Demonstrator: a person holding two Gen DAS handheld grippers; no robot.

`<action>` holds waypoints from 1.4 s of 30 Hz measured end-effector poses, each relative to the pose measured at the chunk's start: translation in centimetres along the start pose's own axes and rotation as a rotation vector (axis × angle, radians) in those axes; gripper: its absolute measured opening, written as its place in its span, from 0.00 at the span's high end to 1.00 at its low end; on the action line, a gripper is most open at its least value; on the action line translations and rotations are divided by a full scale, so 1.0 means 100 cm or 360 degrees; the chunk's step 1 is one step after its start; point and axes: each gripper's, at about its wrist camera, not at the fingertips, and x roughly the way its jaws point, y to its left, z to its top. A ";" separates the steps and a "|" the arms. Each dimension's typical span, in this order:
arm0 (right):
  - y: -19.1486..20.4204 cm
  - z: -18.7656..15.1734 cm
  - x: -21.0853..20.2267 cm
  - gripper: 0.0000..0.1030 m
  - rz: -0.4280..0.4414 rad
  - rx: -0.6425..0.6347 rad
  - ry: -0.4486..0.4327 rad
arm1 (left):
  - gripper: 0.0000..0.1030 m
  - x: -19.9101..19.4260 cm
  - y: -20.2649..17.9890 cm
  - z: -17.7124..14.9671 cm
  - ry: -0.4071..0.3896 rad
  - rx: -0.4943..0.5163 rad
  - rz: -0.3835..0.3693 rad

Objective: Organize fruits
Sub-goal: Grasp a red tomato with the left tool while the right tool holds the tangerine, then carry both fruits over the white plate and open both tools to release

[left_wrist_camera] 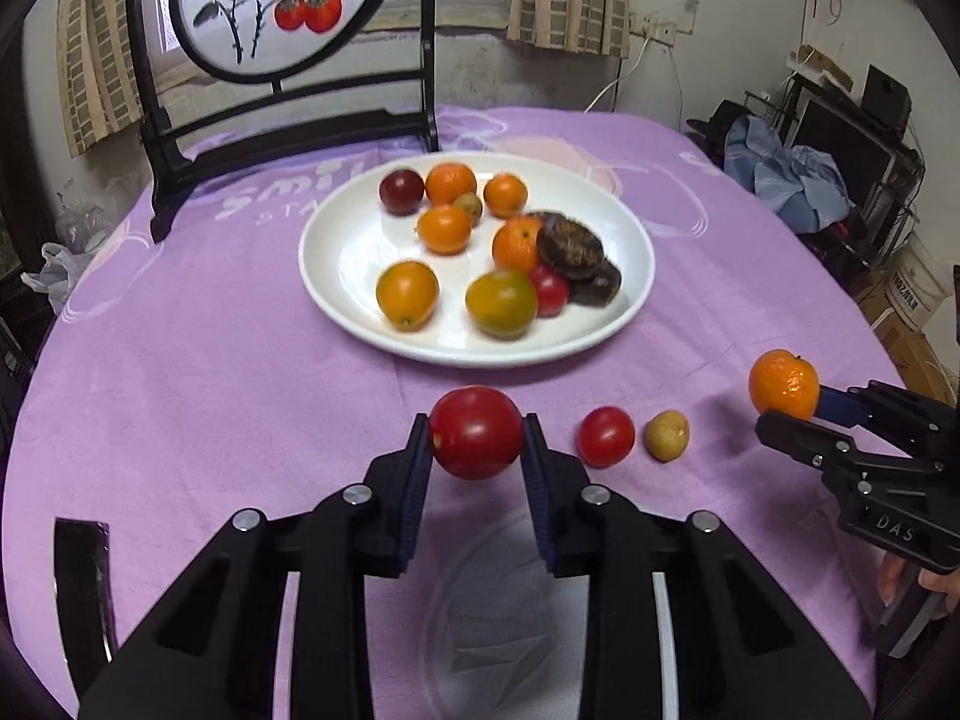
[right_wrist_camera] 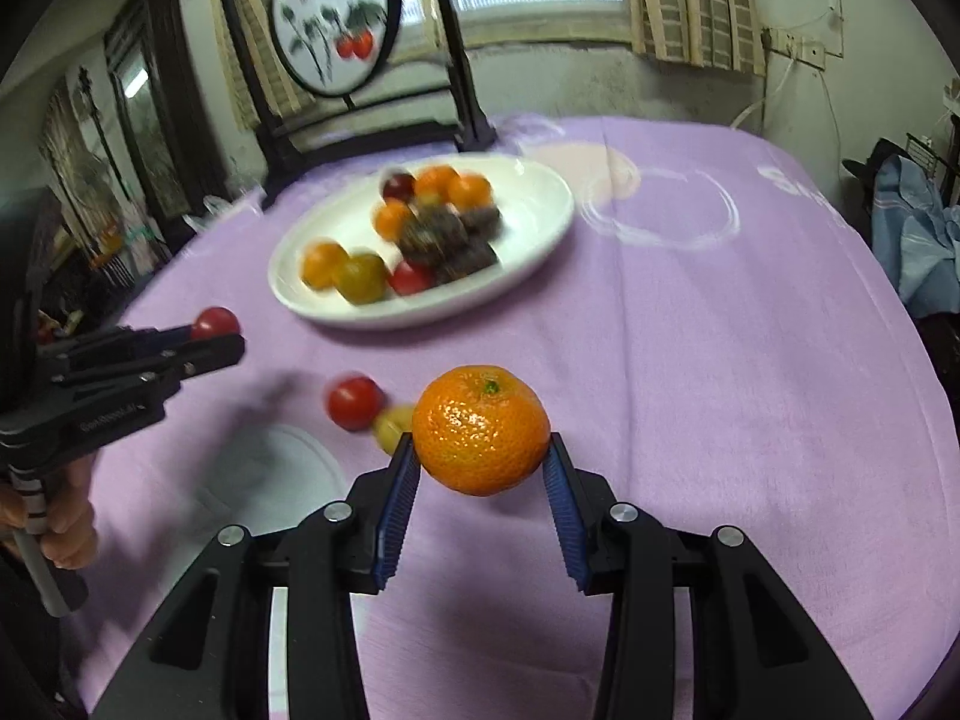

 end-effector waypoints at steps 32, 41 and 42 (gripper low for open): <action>0.052 0.120 0.081 0.40 0.0140 -0.0144 -0.0056 | 0.28 0.076 0.059 0.099 0.0043 -0.0310 0.0138; 0.020 0.081 0.029 0.29 0.0349 0.0109 -0.0047 | 0.26 0.027 0.025 0.071 -0.0012 -0.0156 0.0105; 0.021 0.076 0.025 0.29 0.0338 0.0097 -0.0041 | 0.26 0.023 0.020 0.068 -0.0018 -0.0138 0.0106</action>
